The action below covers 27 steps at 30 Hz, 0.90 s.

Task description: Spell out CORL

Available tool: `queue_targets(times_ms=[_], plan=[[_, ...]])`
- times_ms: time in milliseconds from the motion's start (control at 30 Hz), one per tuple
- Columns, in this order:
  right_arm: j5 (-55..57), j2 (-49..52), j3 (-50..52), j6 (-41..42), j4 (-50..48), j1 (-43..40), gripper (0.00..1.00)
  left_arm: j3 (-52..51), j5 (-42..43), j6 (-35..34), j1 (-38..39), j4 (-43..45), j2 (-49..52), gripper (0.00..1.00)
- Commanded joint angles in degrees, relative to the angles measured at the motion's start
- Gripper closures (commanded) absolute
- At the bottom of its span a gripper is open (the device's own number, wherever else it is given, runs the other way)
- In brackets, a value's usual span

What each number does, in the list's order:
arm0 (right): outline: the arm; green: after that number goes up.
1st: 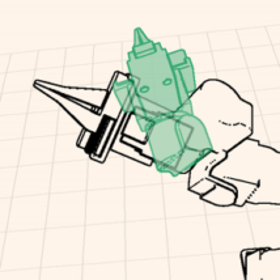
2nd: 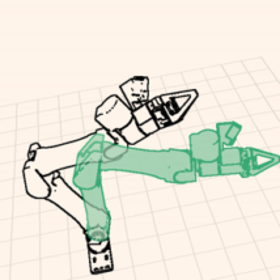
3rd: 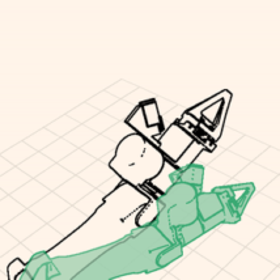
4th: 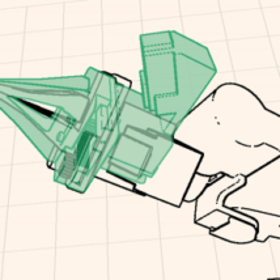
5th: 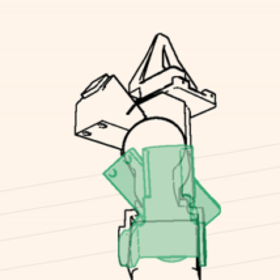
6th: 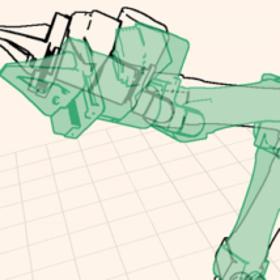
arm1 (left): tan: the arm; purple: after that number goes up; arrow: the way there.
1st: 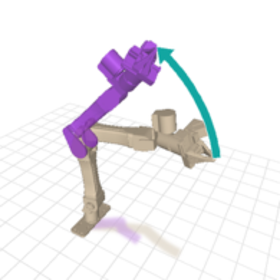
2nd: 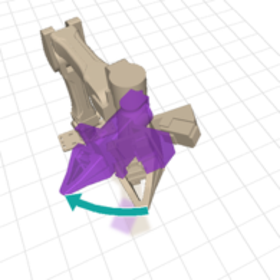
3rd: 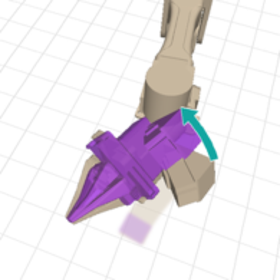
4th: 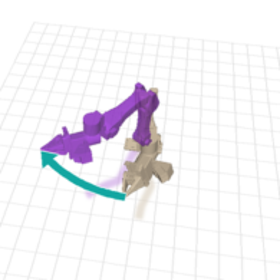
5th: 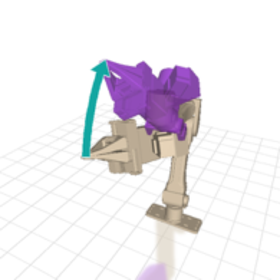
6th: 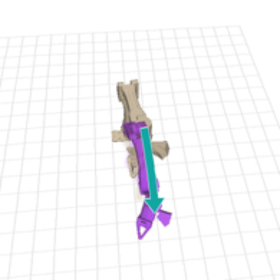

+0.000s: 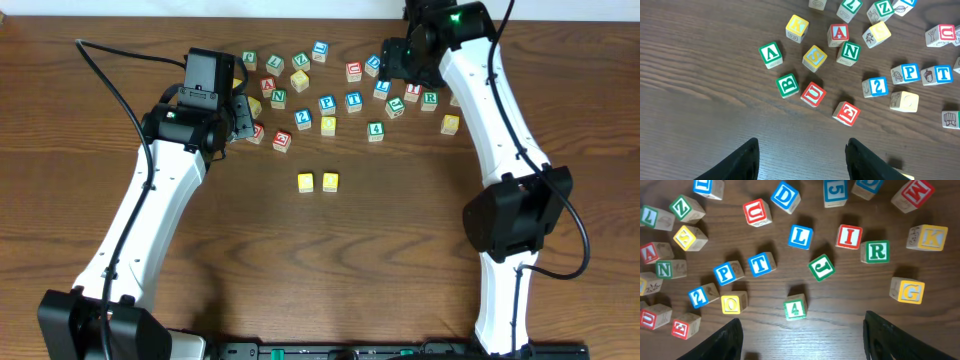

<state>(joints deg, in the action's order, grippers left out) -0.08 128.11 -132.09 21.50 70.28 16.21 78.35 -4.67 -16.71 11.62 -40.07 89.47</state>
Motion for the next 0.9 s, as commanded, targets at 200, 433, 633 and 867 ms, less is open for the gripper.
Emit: queue_targets(times_ms=[200, 433, 633, 867], plan=[[-0.26, -0.48, -0.11, 0.76, -3.69, 1.68, 0.27, 0.63, -0.52, -0.5, -0.31, 0.07, 0.24, 0.45], [1.7, -0.33, -0.11, 0.72, -5.88, 1.62, 0.28, 0.63, -0.52, -0.5, -0.31, -0.33, 0.24, 0.44], [0.57, 2.43, -0.11, 0.76, -12.92, 1.51, 0.3, 0.63, -0.52, -0.5, -0.31, -0.5, 0.24, 0.44], [0.52, 5.84, -0.11, 0.76, -14.73, 1.51, 0.3, 0.63, -0.52, -0.5, -0.31, -1.01, 0.24, 0.44]])
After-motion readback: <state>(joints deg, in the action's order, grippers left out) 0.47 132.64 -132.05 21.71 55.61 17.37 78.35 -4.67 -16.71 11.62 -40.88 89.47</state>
